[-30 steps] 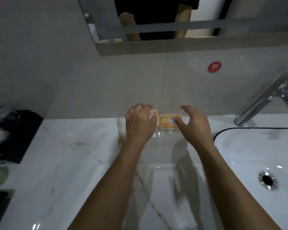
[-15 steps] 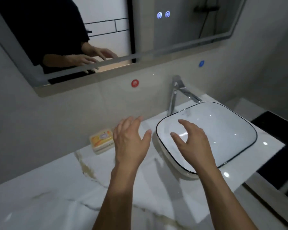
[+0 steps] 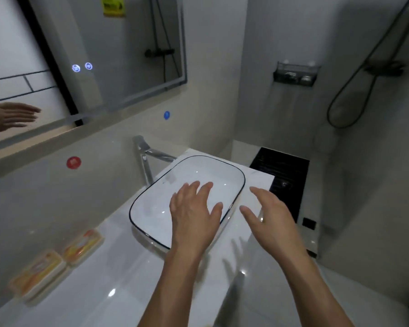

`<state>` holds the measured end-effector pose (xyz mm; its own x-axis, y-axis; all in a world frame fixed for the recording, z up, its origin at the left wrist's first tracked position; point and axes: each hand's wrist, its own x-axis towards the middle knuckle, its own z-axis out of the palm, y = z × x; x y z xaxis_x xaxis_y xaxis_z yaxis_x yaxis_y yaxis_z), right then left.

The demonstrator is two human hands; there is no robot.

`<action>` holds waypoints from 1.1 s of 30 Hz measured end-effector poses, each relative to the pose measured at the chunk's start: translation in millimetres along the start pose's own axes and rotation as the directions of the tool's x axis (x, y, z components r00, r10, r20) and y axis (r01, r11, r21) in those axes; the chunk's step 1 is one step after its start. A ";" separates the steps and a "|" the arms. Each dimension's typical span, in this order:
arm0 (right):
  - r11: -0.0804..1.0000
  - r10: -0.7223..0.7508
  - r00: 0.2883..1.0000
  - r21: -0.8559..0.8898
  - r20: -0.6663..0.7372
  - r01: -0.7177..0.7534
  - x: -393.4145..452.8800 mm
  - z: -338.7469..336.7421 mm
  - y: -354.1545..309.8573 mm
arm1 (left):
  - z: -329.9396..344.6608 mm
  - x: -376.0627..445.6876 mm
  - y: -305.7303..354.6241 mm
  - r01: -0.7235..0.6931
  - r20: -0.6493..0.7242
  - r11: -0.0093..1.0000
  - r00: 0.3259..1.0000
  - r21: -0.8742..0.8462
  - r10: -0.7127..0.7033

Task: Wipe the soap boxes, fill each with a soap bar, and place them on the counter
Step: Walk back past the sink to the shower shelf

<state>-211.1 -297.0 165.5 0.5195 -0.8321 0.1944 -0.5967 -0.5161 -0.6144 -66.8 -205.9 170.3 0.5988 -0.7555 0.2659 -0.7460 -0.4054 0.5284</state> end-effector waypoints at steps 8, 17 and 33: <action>0.985 0.168 0.976 -0.013 -0.137 -0.171 2.7 -69.8 80.7 | 67.0 25.4 92.8 -0.195 0.084 0.980 0.977 -0.043 0.198; 0.976 0.215 0.970 -0.004 -0.109 -0.217 47.5 -141.7 191.7 | 149.6 60.3 190.8 -0.208 0.102 0.977 0.972 -0.034 0.211; 0.941 0.337 0.937 0.065 -0.086 -0.333 127.9 -200.8 341.2 | 286.1 147.9 320.6 -0.268 0.240 0.963 0.935 0.002 0.260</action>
<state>-471.1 -620.3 134.2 0.2329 -0.9716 0.0411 -0.6943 -0.1957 -0.6926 -300.8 -594.9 148.4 0.2960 -0.9357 0.1921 -0.8798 -0.1887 0.4363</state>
